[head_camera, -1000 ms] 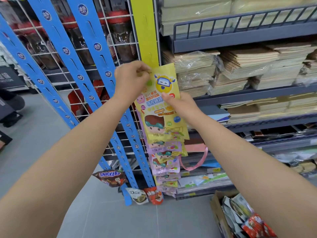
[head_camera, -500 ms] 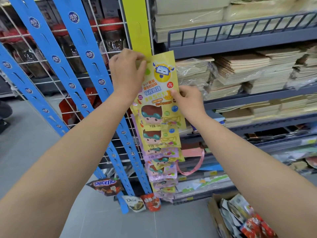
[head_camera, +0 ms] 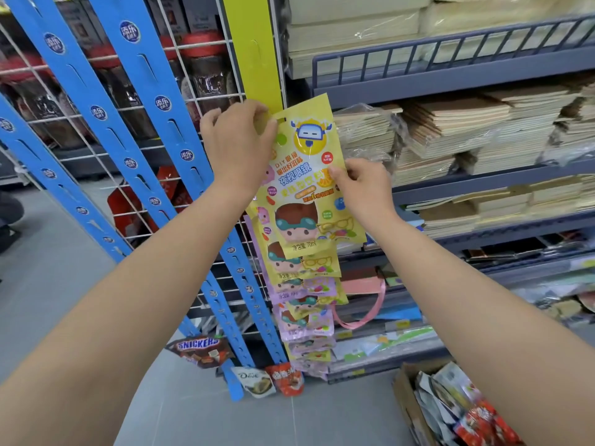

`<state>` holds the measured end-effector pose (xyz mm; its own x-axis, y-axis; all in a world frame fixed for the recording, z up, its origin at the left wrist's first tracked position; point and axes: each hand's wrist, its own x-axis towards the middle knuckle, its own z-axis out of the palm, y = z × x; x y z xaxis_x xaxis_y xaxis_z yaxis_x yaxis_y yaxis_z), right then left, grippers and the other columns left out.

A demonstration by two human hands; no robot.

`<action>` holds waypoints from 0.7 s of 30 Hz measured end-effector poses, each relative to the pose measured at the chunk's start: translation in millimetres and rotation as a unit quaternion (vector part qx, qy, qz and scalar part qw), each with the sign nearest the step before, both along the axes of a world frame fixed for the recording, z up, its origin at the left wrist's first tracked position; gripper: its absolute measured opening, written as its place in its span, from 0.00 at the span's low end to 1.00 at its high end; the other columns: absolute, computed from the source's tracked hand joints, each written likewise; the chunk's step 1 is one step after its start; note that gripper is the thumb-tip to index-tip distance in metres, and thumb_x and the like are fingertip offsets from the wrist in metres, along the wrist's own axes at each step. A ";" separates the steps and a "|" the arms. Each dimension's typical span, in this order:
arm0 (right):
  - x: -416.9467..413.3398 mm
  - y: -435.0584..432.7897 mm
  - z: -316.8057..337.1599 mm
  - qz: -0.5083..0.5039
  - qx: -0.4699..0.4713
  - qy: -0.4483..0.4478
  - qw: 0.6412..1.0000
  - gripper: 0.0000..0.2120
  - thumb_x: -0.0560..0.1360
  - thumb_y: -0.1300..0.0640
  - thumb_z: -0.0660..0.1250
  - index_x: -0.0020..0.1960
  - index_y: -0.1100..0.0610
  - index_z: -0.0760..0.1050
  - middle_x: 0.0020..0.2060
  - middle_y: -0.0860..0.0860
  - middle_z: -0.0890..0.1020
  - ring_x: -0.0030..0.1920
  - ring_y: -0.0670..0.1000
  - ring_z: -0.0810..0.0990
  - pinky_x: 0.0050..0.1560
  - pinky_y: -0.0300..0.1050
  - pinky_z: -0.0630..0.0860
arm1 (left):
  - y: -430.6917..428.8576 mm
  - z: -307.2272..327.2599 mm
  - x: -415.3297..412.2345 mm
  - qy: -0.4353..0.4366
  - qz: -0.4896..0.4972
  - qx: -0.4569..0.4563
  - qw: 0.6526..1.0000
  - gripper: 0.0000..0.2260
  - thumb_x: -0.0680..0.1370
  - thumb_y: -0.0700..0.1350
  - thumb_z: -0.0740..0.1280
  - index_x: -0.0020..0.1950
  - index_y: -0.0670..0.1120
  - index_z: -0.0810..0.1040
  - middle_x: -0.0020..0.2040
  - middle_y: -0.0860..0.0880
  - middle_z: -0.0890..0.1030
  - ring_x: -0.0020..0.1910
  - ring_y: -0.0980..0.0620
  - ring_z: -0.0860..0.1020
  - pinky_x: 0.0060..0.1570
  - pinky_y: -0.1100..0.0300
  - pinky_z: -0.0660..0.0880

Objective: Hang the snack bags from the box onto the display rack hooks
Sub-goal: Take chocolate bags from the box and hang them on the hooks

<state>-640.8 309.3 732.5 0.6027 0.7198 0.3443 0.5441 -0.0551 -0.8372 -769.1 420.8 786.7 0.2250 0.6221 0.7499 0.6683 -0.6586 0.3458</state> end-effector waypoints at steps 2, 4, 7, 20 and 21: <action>-2.2 0.0 -0.7 -0.005 0.010 -0.004 1.000 0.22 0.77 0.53 0.63 0.25 0.49 0.62 0.23 0.45 0.67 0.27 0.44 0.65 0.30 0.44 0.61 | -0.9 -4.6 -2.5 -0.023 -0.008 0.003 1.000 0.13 0.78 0.51 0.62 0.57 0.47 0.78 0.53 0.51 0.81 0.54 0.53 0.76 0.66 0.58 0.58; -4.3 1.1 -3.6 -0.006 0.012 -0.002 1.000 0.22 0.77 0.53 0.64 0.25 0.50 0.63 0.23 0.45 0.68 0.27 0.45 0.66 0.31 0.45 0.62 | -1.4 -8.0 -2.6 -0.031 -0.010 -0.002 0.999 0.12 0.78 0.50 0.63 0.56 0.46 0.79 0.53 0.51 0.81 0.55 0.52 0.76 0.66 0.58 0.59; -3.9 4.6 -11.1 0.006 0.011 0.016 1.000 0.15 0.76 0.51 0.63 0.33 0.57 0.75 0.30 0.52 0.78 0.34 0.55 0.75 0.37 0.52 0.73 | -2.7 -10.7 -0.8 -0.044 -0.011 -0.022 0.999 0.11 0.78 0.51 0.64 0.55 0.47 0.80 0.54 0.51 0.81 0.54 0.54 0.75 0.66 0.58 0.60; -2.2 -0.3 -1.0 0.016 0.022 0.044 0.999 0.17 0.77 0.52 0.63 0.30 0.54 0.70 0.27 0.47 0.72 0.32 0.48 0.70 0.36 0.46 0.67 | -9.3 7.3 5.8 -0.133 -0.022 -0.197 0.971 0.03 0.74 0.48 0.68 0.46 0.53 0.75 0.42 0.59 0.76 0.50 0.56 0.77 0.63 0.51 0.68; -1.8 -0.4 1.1 0.015 0.021 0.045 0.999 0.18 0.77 0.52 0.63 0.28 0.52 0.68 0.26 0.46 0.71 0.31 0.47 0.70 0.36 0.45 0.66 | -7.9 10.0 2.9 -0.114 -0.022 -0.200 0.973 0.03 0.74 0.49 0.68 0.46 0.53 0.76 0.43 0.58 0.76 0.51 0.55 0.77 0.62 0.52 0.67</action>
<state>-642.5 308.8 733.6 0.6106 0.7248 0.3192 0.4667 -0.0036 -0.8844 -766.2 412.9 796.7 0.1134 0.8676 0.4841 0.5180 -0.4674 0.7164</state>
